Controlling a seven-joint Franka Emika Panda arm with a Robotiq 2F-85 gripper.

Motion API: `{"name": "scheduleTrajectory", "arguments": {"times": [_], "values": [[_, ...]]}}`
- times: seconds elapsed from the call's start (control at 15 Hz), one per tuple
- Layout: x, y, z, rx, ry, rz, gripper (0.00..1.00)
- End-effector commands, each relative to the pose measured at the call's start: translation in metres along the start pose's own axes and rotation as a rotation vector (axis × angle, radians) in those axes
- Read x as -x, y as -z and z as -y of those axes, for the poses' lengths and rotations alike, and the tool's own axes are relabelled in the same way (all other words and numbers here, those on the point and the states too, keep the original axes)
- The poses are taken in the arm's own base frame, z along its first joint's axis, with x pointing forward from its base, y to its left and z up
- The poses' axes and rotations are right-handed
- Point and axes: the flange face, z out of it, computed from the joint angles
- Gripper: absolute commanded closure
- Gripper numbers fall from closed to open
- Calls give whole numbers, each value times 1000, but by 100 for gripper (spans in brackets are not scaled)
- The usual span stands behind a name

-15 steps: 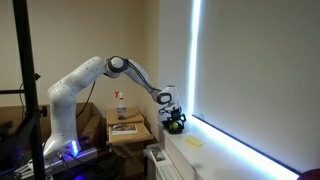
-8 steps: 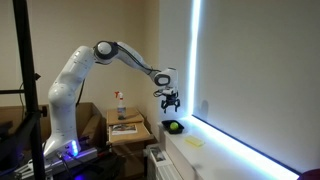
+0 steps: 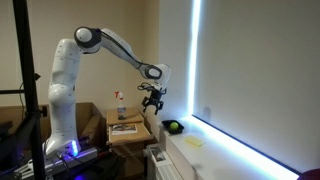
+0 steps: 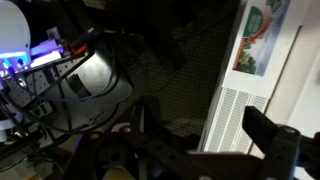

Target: Move the black tray to the window sill then place the green ball on it and close the top tray of the night stand

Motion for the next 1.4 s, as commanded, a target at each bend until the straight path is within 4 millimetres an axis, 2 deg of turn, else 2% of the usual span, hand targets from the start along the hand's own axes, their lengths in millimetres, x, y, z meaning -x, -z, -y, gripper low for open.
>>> {"name": "scheduleTrajectory", "arguments": {"times": [0.0,0.07,0.27,0.47,0.6,0.67,0.73,0.8,0.93,1.0,1.13,1.33], "values": [[5,-62,-26,-25,46,-79,0],[8,-73,-23,-57,49,-84,0],[39,-115,-9,-179,22,-84,0],[77,-178,-9,-228,-24,-105,0],[93,-211,-9,-214,-55,-136,0],[97,-219,-9,-218,-81,-135,0],[94,-204,-9,-203,-43,-131,0],[99,-216,-9,-200,-56,-139,0],[101,-225,-8,-195,-65,-146,0],[95,-231,3,-191,-103,-173,0],[100,-263,18,-152,-108,-186,0],[120,-294,34,-138,-111,-173,0]]}}
